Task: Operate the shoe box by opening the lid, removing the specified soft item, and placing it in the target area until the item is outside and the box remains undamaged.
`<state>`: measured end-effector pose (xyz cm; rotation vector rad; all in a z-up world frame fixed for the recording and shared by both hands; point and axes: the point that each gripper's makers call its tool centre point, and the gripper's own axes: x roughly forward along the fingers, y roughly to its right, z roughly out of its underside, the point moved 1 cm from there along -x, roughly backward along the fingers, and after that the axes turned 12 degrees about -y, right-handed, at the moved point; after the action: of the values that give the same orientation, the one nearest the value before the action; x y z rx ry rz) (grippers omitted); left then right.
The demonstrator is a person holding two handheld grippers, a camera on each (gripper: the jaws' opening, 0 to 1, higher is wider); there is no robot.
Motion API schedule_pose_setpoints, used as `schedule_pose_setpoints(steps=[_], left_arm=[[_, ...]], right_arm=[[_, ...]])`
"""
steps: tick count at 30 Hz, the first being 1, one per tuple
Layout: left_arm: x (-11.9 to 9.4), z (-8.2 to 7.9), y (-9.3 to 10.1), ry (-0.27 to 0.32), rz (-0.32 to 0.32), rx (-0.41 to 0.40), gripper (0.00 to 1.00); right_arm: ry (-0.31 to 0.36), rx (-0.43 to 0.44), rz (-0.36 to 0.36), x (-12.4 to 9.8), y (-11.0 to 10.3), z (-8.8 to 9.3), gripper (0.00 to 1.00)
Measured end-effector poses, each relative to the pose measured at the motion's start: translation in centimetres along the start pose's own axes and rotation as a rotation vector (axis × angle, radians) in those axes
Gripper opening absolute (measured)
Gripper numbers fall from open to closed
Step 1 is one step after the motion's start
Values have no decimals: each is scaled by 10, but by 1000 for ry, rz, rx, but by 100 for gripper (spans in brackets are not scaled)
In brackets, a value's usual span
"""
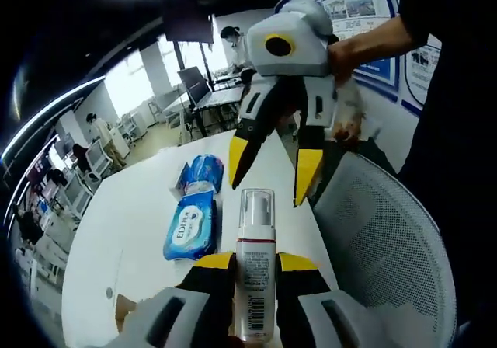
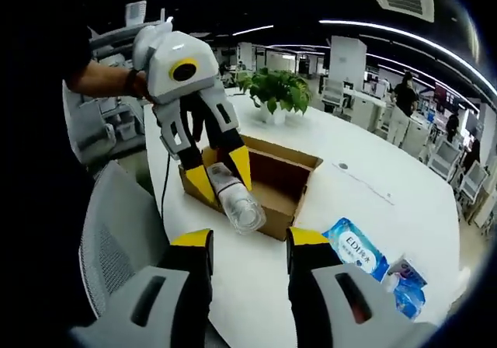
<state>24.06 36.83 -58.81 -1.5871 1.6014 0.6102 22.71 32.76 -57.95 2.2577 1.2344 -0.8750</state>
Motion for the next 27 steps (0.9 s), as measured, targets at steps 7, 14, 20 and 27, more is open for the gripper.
schedule_pose_setpoints(steps=[7, 14, 20, 27], left_arm=[[-2, -16, 6, 28, 15, 53, 19], [-5, -27, 13, 51, 25, 113, 19], [-7, -32, 15, 61, 35, 136, 19], [0, -29, 24, 82, 116, 114, 20]], right_arm=[[3, -72, 10, -4, -5, -3, 27], [59, -95, -3, -12, -11, -14, 22], [49, -137, -19, -16, -15, -15, 19], [12, -192, -44, -17, -26, -18, 18]])
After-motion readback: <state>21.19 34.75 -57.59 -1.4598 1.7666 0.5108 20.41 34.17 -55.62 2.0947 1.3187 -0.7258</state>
